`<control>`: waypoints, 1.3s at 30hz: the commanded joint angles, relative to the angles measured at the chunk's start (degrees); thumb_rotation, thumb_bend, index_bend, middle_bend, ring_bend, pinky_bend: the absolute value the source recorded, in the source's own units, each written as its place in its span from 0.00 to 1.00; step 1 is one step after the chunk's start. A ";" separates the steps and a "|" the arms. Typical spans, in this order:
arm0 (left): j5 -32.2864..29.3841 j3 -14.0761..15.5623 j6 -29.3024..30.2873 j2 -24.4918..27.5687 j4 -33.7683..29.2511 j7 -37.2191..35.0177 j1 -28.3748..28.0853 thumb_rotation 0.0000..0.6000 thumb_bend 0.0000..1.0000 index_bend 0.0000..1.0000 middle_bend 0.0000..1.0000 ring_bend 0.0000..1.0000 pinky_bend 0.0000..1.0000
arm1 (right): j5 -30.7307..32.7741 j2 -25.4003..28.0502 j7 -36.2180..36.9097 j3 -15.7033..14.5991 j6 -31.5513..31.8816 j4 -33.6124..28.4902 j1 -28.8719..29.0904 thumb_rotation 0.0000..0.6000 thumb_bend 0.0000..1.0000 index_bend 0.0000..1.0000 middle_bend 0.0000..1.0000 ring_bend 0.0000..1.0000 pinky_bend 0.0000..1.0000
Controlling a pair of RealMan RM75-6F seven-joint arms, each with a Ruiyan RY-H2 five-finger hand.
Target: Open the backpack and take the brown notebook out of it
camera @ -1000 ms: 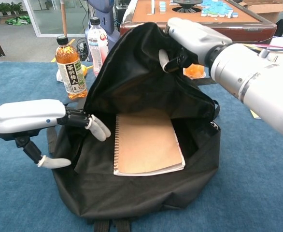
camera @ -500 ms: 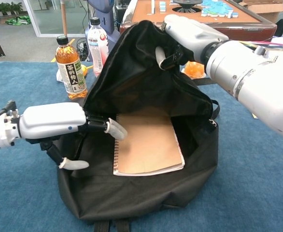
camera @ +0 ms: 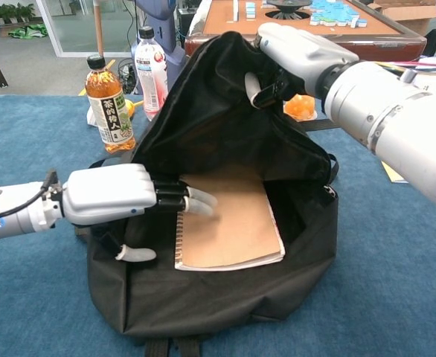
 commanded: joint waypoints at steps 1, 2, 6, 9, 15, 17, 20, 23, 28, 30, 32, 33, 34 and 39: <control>-0.78 0.78 0.14 -1.74 2.11 -0.66 -0.47 1.00 0.29 0.10 0.08 0.13 0.24 | 0.15 0.01 0.02 0.01 -0.01 0.00 0.11 1.00 0.77 0.73 0.53 0.45 0.41; -0.91 0.91 0.04 -2.07 2.58 -0.56 -0.64 1.00 0.29 0.10 0.08 0.13 0.24 | 0.20 0.03 -0.01 0.00 -0.03 0.00 0.16 1.00 0.77 0.73 0.53 0.45 0.41; -1.19 1.92 -0.84 -3.13 4.47 0.27 -1.27 1.00 0.29 0.08 0.07 0.12 0.24 | 0.45 0.24 -0.20 -0.04 0.04 -0.13 0.31 1.00 0.77 0.73 0.53 0.45 0.41; -1.56 2.42 -1.20 -3.69 5.03 0.47 -1.58 1.00 0.29 0.08 0.06 0.11 0.24 | 0.83 0.39 -0.14 -0.11 -0.01 -0.19 0.31 1.00 0.77 0.73 0.53 0.45 0.41; -2.07 3.33 -1.58 -4.96 6.50 1.18 -2.34 1.00 0.29 0.07 0.05 0.10 0.23 | 1.40 0.47 -0.11 -0.32 -0.03 -0.05 0.37 1.00 0.77 0.73 0.53 0.45 0.41; -2.29 3.54 -1.63 -5.22 6.66 1.22 -2.45 1.00 0.28 0.07 0.05 0.10 0.23 | 1.46 0.45 -0.15 -0.34 0.02 0.02 0.43 1.00 0.77 0.73 0.53 0.45 0.41; -3.46 3.34 -2.16 -5.78 6.07 -0.97 -2.44 1.00 0.29 0.07 0.05 0.09 0.23 | 1.62 0.36 -0.21 -0.37 0.07 0.16 0.57 1.00 0.77 0.73 0.53 0.45 0.41; -4.34 3.07 -2.52 -6.45 5.99 -1.93 -2.72 1.00 0.29 0.07 0.04 0.09 0.23 | 1.77 0.28 -0.19 -0.38 0.09 0.29 0.67 1.00 0.77 0.73 0.53 0.45 0.41; -6.03 2.27 -3.45 -7.61 5.98 -3.42 -3.12 1.00 0.27 0.10 0.04 0.09 0.21 | 2.00 0.24 -0.26 -0.42 0.21 0.55 0.78 1.00 0.77 0.73 0.53 0.45 0.41; -7.01 1.75 -4.01 -8.05 5.77 -4.55 -3.12 1.00 0.25 0.11 0.04 0.08 0.21 | 2.06 0.21 -0.22 -0.46 0.22 0.66 0.81 1.00 0.77 0.73 0.53 0.45 0.41; -7.60 1.46 -4.19 -8.38 5.87 -5.07 -3.14 1.00 0.23 0.14 0.04 0.08 0.20 | 2.13 0.17 -0.20 -0.50 0.21 0.77 0.85 1.00 0.77 0.73 0.53 0.45 0.41; -7.86 1.39 -4.27 -8.60 6.01 -5.27 -3.14 1.00 0.23 0.16 0.04 0.08 0.20 | 2.21 0.14 -0.19 -0.49 0.18 0.86 0.90 1.00 0.77 0.73 0.53 0.45 0.41; -8.01 1.36 -4.34 -8.76 6.15 -5.32 -3.16 1.00 0.22 0.17 0.04 0.08 0.20 | 2.25 0.11 -0.16 -0.48 0.15 0.92 0.94 1.00 0.77 0.73 0.53 0.45 0.41; -8.47 1.60 -4.70 -9.57 6.99 -6.04 -3.37 1.00 0.22 0.23 0.04 0.08 0.19 | 2.49 -0.21 -0.12 -0.51 -0.04 1.42 1.21 1.00 0.77 0.73 0.53 0.45 0.41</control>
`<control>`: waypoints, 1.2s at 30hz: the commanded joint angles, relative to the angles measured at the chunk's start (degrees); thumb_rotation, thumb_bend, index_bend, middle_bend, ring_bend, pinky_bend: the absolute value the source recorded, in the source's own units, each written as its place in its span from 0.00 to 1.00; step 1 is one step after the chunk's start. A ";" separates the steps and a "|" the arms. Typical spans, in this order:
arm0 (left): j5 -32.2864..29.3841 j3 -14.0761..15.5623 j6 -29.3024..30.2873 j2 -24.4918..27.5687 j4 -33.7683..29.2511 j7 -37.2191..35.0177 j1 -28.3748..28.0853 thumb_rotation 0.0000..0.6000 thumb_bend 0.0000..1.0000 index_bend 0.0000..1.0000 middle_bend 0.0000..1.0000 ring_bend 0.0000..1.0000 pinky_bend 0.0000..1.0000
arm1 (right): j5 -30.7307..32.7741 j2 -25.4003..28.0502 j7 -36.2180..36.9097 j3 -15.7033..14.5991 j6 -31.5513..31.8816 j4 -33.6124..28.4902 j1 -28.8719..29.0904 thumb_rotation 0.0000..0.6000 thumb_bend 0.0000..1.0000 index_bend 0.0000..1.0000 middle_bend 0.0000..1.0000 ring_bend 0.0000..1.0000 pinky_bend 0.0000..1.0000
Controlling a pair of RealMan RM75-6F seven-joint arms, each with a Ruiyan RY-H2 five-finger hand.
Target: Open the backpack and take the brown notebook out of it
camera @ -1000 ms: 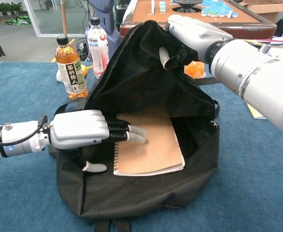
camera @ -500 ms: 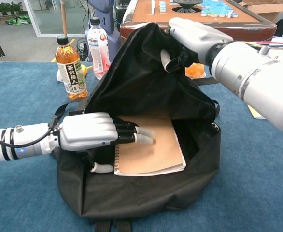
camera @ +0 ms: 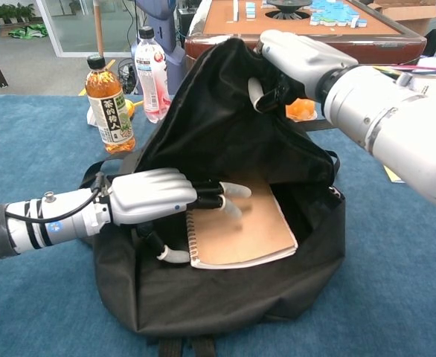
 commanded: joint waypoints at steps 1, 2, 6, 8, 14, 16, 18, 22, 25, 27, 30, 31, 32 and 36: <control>-0.26 0.13 -0.16 -0.45 0.47 -0.56 -0.15 1.00 0.22 0.25 0.04 0.08 0.19 | 0.10 -0.18 -0.03 -0.07 -0.08 0.20 0.12 1.00 0.77 0.73 0.53 0.45 0.41; -0.30 0.16 -0.20 -0.53 0.60 -0.70 -0.18 1.00 0.22 0.26 0.04 0.08 0.19 | 0.13 -0.22 -0.04 -0.08 -0.10 0.25 0.15 1.00 0.77 0.73 0.53 0.45 0.41; -0.28 0.58 -0.27 -1.02 1.28 -1.01 -0.40 1.00 0.24 0.31 0.04 0.08 0.18 | 0.24 -0.37 -0.38 -0.10 -0.04 0.52 0.35 1.00 0.77 0.73 0.53 0.45 0.41; -0.20 0.83 -0.20 -1.12 1.53 -1.11 -0.54 1.00 0.29 0.31 0.04 0.08 0.18 | 0.36 -0.41 -0.65 -0.09 0.02 0.60 0.44 1.00 0.77 0.73 0.53 0.45 0.41; -0.71 0.87 0.15 -1.36 1.59 -1.52 -0.69 1.00 0.38 0.35 0.04 0.07 0.18 | 0.67 -0.37 -1.49 -0.07 0.26 0.24 0.68 1.00 0.77 0.73 0.53 0.45 0.41; -0.94 0.81 0.01 -1.49 1.46 -1.67 -0.69 1.00 0.42 0.37 0.04 0.07 0.18 | 0.74 -0.33 -1.74 0.03 0.35 0.08 0.79 1.00 0.77 0.73 0.53 0.45 0.41; -1.23 0.67 0.01 -1.67 1.31 -1.63 -0.69 1.00 0.47 0.41 0.04 0.07 0.18 | 0.88 -0.29 -1.93 0.16 0.45 -0.11 0.88 1.00 0.77 0.73 0.53 0.45 0.41; -1.94 0.21 0.27 -2.03 0.96 -1.82 -0.55 1.00 0.52 0.49 0.04 0.08 0.18 | 1.18 -0.14 -2.16 0.38 0.55 -0.22 1.01 1.00 0.77 0.73 0.53 0.45 0.41; -2.80 -0.37 0.79 -1.67 -0.33 -4.04 -0.17 1.00 0.58 0.53 0.05 0.08 0.18 | 1.55 0.12 -2.12 0.49 0.48 -0.08 1.00 1.00 0.77 0.73 0.53 0.45 0.41; -3.18 -0.57 1.70 -0.88 -1.53 -5.85 0.22 1.00 0.61 0.55 0.09 0.09 0.18 | 1.64 0.37 -1.76 0.44 0.30 -0.08 0.90 1.00 0.77 0.73 0.53 0.45 0.41; -3.27 -0.54 3.74 0.46 -2.88 -6.63 1.09 1.00 0.62 0.56 0.15 0.12 0.18 | 1.56 0.59 -0.93 0.36 -0.03 0.00 0.80 1.00 0.77 0.73 0.53 0.45 0.41; -3.24 -0.47 4.37 0.90 -3.35 -6.75 1.38 1.00 0.62 0.56 0.17 0.14 0.18 | 1.63 0.60 -0.73 0.40 -0.14 0.13 0.82 1.00 0.77 0.73 0.53 0.45 0.41; -3.22 -0.41 5.21 1.47 -4.03 -6.80 1.79 1.00 0.62 0.57 0.21 0.17 0.19 | 1.83 0.56 -0.49 0.52 -0.32 0.35 0.89 1.00 0.77 0.73 0.53 0.45 0.41; -3.10 -0.17 7.02 3.03 -6.20 -6.44 2.87 1.00 0.62 0.57 0.30 0.24 0.21 | 3.25 0.19 0.19 1.40 -1.02 1.24 1.30 1.00 0.77 0.73 0.53 0.45 0.41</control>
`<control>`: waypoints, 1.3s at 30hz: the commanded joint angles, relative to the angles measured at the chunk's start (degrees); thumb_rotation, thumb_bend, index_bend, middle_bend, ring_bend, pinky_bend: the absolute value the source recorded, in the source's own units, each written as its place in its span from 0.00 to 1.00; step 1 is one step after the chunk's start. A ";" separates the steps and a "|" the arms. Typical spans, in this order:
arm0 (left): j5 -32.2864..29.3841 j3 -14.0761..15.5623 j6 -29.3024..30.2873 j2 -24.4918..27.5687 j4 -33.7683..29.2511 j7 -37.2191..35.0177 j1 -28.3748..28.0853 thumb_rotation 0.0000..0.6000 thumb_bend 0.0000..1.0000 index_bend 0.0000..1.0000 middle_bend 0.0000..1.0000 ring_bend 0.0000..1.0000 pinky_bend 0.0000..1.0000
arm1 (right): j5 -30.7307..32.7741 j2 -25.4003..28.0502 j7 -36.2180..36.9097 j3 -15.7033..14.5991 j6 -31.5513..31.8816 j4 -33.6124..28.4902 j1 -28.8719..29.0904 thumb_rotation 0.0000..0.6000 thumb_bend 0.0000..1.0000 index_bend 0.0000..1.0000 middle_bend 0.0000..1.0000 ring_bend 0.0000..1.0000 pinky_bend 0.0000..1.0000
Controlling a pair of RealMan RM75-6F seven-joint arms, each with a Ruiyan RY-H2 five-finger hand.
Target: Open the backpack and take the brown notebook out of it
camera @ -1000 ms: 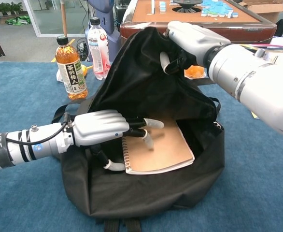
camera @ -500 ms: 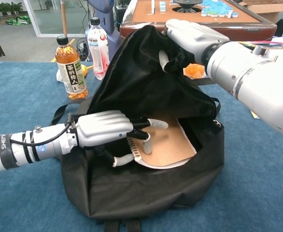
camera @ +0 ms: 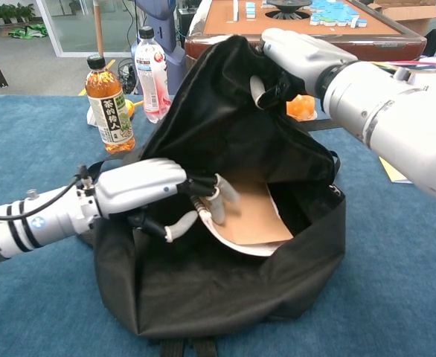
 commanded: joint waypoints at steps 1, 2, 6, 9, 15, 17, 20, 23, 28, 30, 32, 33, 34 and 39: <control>0.08 0.21 1.08 1.30 -1.70 0.28 0.89 1.00 0.62 0.58 0.31 0.25 0.21 | 1.33 -0.36 0.52 0.81 -0.62 0.74 0.39 1.00 0.77 0.73 0.53 0.45 0.41; 0.07 0.19 1.31 1.61 -2.27 0.44 1.02 1.00 0.62 0.58 0.32 0.26 0.22 | 2.00 -0.51 0.71 1.23 -0.87 1.12 0.58 1.00 0.77 0.73 0.53 0.45 0.41; 0.19 0.18 1.76 2.41 -3.67 1.17 1.25 1.00 0.62 0.58 0.36 0.29 0.22 | 4.39 -1.13 1.27 2.71 -1.50 2.52 1.25 1.00 0.77 0.73 0.53 0.45 0.41; 0.21 0.12 1.90 2.88 -4.49 1.52 1.39 1.00 0.62 0.58 0.36 0.29 0.23 | 6.23 -1.53 1.75 3.93 -1.86 3.44 1.78 1.00 0.77 0.73 0.53 0.45 0.41; 0.16 -0.34 2.94 3.65 -5.59 1.93 1.66 1.00 0.62 0.58 0.41 0.33 0.25 | 9.03 -2.29 2.32 5.21 -2.37 5.28 2.67 1.00 0.77 0.73 0.52 0.45 0.41; 0.12 -0.56 3.59 4.07 -6.00 1.93 1.81 1.00 0.62 0.58 0.44 0.36 0.26 | 9.52 -2.49 2.54 5.28 -2.41 5.87 2.82 1.00 0.77 0.73 0.52 0.45 0.41; -0.09 -1.15 5.31 4.87 -6.79 1.94 2.25 1.00 0.62 0.59 0.49 0.40 0.29 | 9.99 -2.60 2.81 5.16 -2.46 6.43 2.89 1.00 0.77 0.73 0.52 0.45 0.41; -0.36 -1.73 6.98 6.05 -7.88 1.87 2.75 1.00 0.62 0.59 0.55 0.45 0.33 | 10.11 -2.61 2.98 4.91 -2.45 6.84 2.90 1.00 0.77 0.73 0.52 0.45 0.41; -1.29 -3.09 9.60 9.35 -11.49 1.68 3.75 1.00 0.62 0.59 0.59 0.49 0.38 | 9.79 -2.56 3.34 4.19 -2.47 6.89 2.86 1.00 0.77 0.73 0.52 0.45 0.41; -1.82 -3.76 10.40 11.10 -13.56 1.54 4.14 1.00 0.62 0.59 0.61 0.51 0.41 | 9.53 -2.52 3.54 4.02 -2.34 6.78 2.83 1.00 0.77 0.73 0.52 0.45 0.41; -2.30 -4.41 11.07 13.09 -15.92 1.41 4.44 1.00 0.62 0.59 0.62 0.52 0.43 | 9.33 -2.46 3.69 3.82 -2.28 6.71 2.79 1.00 0.77 0.73 0.52 0.45 0.41; -2.46 -4.68 11.38 13.99 -16.95 1.51 4.56 1.00 0.62 0.59 0.62 0.52 0.43 | 9.23 -2.43 3.79 3.73 -2.27 6.69 2.75 1.00 0.77 0.73 0.52 0.45 0.41; -2.61 -4.96 11.70 14.91 -18.00 1.68 4.68 1.00 0.62 0.59 0.62 0.52 0.43 | 9.12 -2.36 3.93 3.61 -2.29 6.66 2.69 1.00 0.77 0.73 0.52 0.45 0.41; -3.39 -6.32 12.94 20.28 -24.12 2.80 5.48 1.00 0.62 0.59 0.64 0.53 0.44 | 8.90 -1.81 4.51 2.81 -2.69 6.69 2.21 1.00 0.78 0.73 0.52 0.45 0.41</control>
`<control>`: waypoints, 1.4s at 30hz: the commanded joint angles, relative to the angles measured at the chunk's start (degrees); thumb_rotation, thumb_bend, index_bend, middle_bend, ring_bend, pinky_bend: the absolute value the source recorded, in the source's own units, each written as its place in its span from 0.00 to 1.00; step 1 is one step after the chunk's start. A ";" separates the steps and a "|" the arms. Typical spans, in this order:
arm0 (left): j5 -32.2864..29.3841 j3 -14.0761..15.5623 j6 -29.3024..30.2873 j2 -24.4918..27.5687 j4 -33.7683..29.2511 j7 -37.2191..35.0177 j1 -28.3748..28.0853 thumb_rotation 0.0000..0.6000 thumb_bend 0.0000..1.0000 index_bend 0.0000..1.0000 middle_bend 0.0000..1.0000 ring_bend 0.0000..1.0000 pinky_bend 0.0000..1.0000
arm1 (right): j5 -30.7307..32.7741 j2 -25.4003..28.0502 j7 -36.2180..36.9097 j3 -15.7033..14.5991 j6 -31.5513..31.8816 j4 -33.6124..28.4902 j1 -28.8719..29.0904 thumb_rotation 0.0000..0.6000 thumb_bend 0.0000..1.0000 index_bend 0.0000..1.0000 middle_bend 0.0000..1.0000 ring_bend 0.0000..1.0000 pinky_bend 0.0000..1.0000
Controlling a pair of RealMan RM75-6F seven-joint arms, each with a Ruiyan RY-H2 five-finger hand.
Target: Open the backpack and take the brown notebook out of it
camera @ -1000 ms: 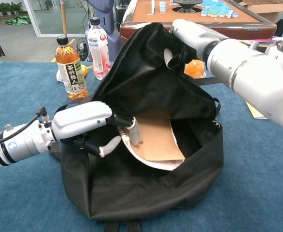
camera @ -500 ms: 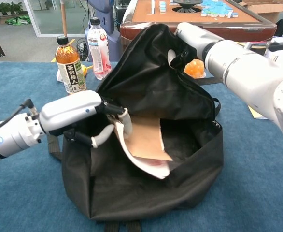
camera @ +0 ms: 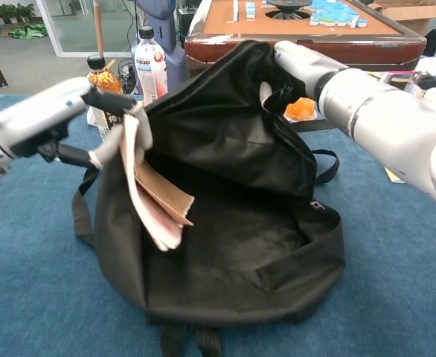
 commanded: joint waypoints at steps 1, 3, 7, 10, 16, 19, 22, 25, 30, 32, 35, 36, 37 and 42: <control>-0.82 -1.29 1.21 4.18 -4.73 0.84 0.89 1.00 0.62 0.59 0.64 0.53 0.44 | -0.19 0.23 0.28 -0.29 0.00 0.03 -0.26 1.00 0.78 0.73 0.52 0.45 0.41; -1.01 -1.51 1.49 6.35 -7.51 1.04 1.44 1.00 0.62 0.59 0.65 0.53 0.44 | -0.30 0.50 0.60 -0.40 0.06 -0.07 -0.50 1.00 0.78 0.73 0.52 0.45 0.41; -1.27 -1.55 1.71 9.89 -13.23 0.79 2.65 1.00 0.62 0.59 0.66 0.54 0.44 | -0.33 0.96 1.12 -0.34 -0.13 -0.25 -0.69 1.00 0.78 0.73 0.52 0.45 0.41; -1.15 -1.33 1.09 11.56 -16.96 1.08 3.30 1.00 0.62 0.59 0.66 0.54 0.44 | -0.59 1.10 1.62 -0.43 -0.73 -0.72 -0.57 1.00 0.78 0.73 0.52 0.45 0.41; -2.02 -2.27 -1.15 12.66 -23.67 -2.05 3.48 1.00 0.62 0.58 0.66 0.55 0.44 | -1.46 0.84 0.88 -1.33 -1.58 -1.97 0.30 1.00 0.78 0.73 0.52 0.45 0.41; -1.60 -2.66 -1.96 12.74 -25.59 -2.55 3.25 1.00 0.62 0.58 0.66 0.55 0.44 | -1.77 0.38 0.12 -1.82 -1.50 -2.25 0.72 1.00 0.78 0.73 0.51 0.45 0.41; -1.73 -3.45 -2.47 12.70 -26.98 -3.52 3.12 1.00 0.62 0.58 0.66 0.55 0.44 | -1.78 0.03 -1.01 -2.44 -1.50 -1.96 1.09 1.00 0.78 0.73 0.51 0.45 0.41; -2.33 -4.49 -2.82 13.23 -27.96 -4.44 3.15 1.00 0.62 0.58 0.66 0.55 0.44 | -1.77 0.03 -1.54 -3.07 -1.70 -1.77 1.12 1.00 0.78 0.73 0.51 0.45 0.41; -4.02 -6.64 -2.84 15.25 -29.43 -5.91 3.61 1.00 0.62 0.58 0.66 0.55 0.44 | -1.94 0.52 -0.85 -4.01 -2.81 -1.62 0.74 1.00 0.78 0.73 0.51 0.45 0.41; -4.77 -7.57 -2.73 16.07 -29.89 -6.25 3.83 1.00 0.62 0.58 0.66 0.55 0.44 | -2.42 0.66 -0.59 -4.52 -3.12 -1.65 0.60 1.00 0.78 0.73 0.51 0.45 0.41; -6.46 -9.17 -2.76 17.60 -31.31 -7.76 4.39 1.00 0.62 0.58 0.66 0.55 0.44 | -3.09 0.70 -0.59 -5.39 -3.29 -1.73 0.38 1.00 0.78 0.73 0.51 0.45 0.41; -6.94 -9.54 -2.86 18.03 -31.87 -8.38 4.56 1.00 0.62 0.58 0.66 0.55 0.44 | -3.11 0.69 -0.59 -5.52 -3.37 -1.72 0.34 1.00 0.78 0.73 0.50 0.45 0.41; -7.36 -9.83 -3.03 18.47 -32.46 -8.96 4.72 1.00 0.62 0.58 0.66 0.54 0.44 | -3.11 0.68 -0.63 -5.62 -3.46 -1.71 0.34 1.00 0.78 0.73 0.50 0.45 0.41; -6.86 -8.82 -4.98 20.49 -35.59 -12.69 5.37 1.00 0.62 0.57 0.66 0.55 0.44 | -3.35 0.05 0.08 -4.75 -3.34 -1.83 0.68 1.00 0.78 0.73 0.50 0.44 0.41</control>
